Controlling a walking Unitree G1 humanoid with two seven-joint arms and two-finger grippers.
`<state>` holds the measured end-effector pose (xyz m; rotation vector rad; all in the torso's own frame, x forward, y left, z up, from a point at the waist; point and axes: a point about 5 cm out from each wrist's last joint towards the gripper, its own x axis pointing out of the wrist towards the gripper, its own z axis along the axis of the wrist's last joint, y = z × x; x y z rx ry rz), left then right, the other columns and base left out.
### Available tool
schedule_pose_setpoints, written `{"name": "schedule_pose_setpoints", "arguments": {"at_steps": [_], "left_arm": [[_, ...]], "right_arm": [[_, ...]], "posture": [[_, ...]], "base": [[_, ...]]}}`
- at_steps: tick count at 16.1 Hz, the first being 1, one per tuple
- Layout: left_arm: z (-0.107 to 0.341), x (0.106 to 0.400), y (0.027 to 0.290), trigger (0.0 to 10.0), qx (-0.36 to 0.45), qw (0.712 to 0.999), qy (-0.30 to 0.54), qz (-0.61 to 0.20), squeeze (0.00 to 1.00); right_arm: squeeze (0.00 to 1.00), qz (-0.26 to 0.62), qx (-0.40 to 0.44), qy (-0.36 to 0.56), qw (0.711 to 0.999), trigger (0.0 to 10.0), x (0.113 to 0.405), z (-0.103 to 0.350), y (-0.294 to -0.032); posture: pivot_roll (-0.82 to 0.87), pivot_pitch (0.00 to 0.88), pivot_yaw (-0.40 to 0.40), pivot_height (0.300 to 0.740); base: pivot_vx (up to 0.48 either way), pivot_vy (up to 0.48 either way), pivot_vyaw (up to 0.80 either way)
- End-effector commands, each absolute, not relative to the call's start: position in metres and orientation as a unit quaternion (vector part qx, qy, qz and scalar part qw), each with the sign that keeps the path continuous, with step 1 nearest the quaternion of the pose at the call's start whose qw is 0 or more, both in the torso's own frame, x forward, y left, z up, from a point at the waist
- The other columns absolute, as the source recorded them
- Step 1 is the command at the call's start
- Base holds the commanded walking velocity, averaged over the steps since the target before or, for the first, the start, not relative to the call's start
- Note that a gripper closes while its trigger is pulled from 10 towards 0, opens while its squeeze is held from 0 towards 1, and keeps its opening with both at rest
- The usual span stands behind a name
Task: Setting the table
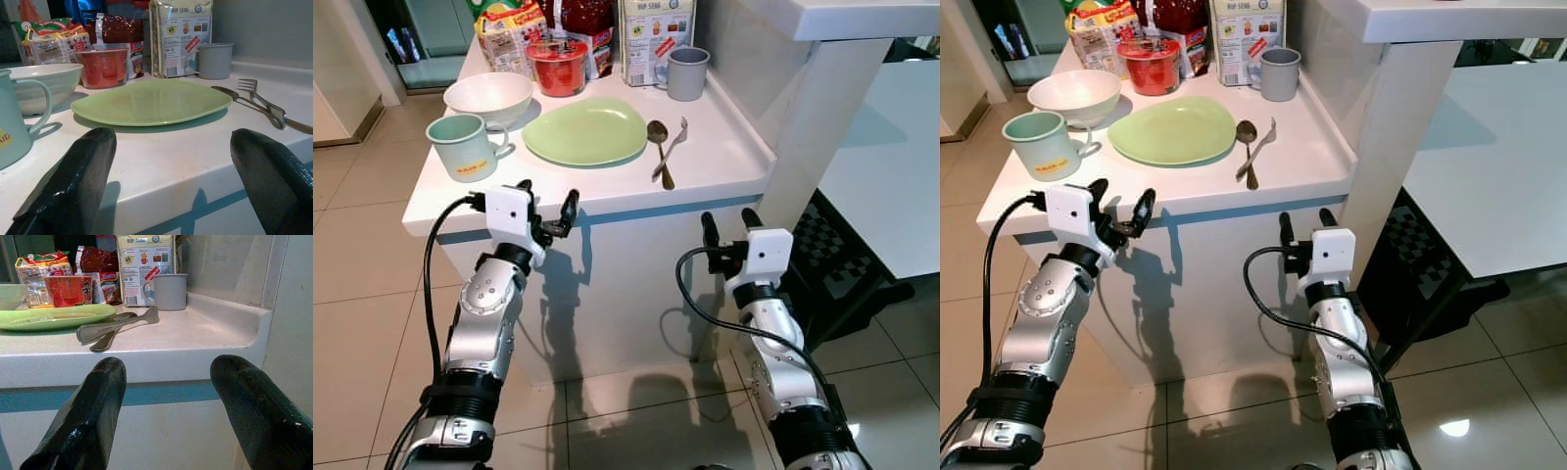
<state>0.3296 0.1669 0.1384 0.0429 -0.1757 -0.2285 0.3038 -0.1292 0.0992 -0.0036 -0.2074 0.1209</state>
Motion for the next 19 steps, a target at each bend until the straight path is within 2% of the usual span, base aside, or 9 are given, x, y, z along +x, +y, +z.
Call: {"name": "schedule_pose_setpoints", "arguments": {"at_steps": [1, 4, 14, 19], "left_arm": [[0.140, 0.332, 0.166, 10.0, 0.029, 0.989, -0.085, -0.118, 0.00], [0.140, 0.333, 0.166, 10.0, 0.033, 0.989, -0.086, -0.120, 0.00], [0.142, 0.335, 0.164, 10.0, 0.026, 0.988, -0.087, -0.122, 0.00], [0.140, 0.334, 0.166, 10.0, 0.028, 0.989, -0.086, -0.113, 0.00]], "right_arm": [[0.00, 0.056, -0.002, -0.094, 0.994, 10.0, 0.303, 0.096, -0.131], [0.00, 0.056, -0.003, -0.094, 0.994, 10.0, 0.303, 0.096, -0.130], [0.00, 0.056, -0.009, -0.083, 0.995, 10.0, 0.299, 0.089, -0.131], [0.00, 0.057, -0.011, -0.078, 0.995, 10.0, 0.297, 0.086, -0.132]], "posture": [[0.00, 0.000, 0.040, 0.740], [0.00, 0.000, 0.044, 0.740], [0.00, 0.000, 0.048, 0.740], [0.00, 0.000, 0.048, 0.740]], "base": [[0.000, 0.000, 0.00], [0.131, 0.000, 0.00], [0.480, 0.000, 0.00], [0.000, 0.000, 0.00]]}}
